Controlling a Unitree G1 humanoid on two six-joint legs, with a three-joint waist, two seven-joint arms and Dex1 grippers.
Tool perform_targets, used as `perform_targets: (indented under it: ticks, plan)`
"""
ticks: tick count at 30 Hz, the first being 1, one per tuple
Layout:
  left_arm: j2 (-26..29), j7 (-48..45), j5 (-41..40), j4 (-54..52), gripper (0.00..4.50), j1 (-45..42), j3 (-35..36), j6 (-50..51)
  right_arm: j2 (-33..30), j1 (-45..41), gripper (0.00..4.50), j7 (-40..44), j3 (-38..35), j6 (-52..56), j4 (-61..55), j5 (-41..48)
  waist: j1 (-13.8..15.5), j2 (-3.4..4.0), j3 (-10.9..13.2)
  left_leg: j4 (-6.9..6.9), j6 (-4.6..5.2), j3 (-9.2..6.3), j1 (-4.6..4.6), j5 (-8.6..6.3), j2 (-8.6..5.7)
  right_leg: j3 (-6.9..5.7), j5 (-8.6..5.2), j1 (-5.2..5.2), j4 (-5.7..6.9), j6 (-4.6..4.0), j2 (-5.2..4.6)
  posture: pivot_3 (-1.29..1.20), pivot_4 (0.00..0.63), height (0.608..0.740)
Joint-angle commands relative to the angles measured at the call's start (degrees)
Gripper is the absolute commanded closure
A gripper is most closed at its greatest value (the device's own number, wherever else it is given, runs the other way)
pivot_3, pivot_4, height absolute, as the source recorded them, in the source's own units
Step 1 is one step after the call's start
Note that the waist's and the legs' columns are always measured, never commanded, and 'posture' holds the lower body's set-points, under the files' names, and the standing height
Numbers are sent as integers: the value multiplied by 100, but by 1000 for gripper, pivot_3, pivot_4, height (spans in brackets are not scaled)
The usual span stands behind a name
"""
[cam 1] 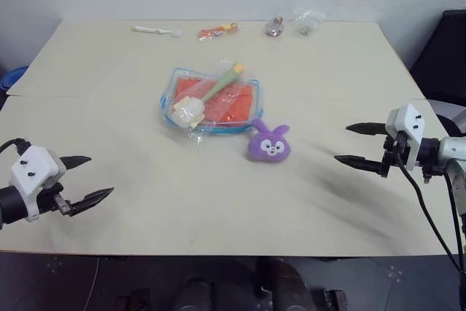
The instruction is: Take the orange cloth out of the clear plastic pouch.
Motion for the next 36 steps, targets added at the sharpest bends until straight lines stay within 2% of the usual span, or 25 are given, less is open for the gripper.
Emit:
perform_targets:
  ticks: [1,11,31,36]
  plan:
    - [70,-59,15,-12,3,-68,40,-134,-57,-2,0,12,-175,-101,-17,26,0,0,0,0,0,3,1,0,0,2,0,0,1,0,0,0,150,740]
    - [85,24,52,11,3,-122,18,121,-6,45,0,-53,-148,-223,66,-19,2,1,0,0,0,9,4,0,0,8,0,-1,3,0,1,0,150,740]
    - [4,15,-102,-76,3,-254,-57,422,12,344,0,-51,-249,189,-258,279,2,1,0,1,0,15,6,0,0,12,0,-2,6,0,1,0,150,740]
    - [-325,917,-1044,-808,3,-1335,-355,1791,272,656,0,-376,-278,725,-1521,699,51,0,1,8,-1,9,3,0,0,15,1,-1,10,2,-1,0,150,740]
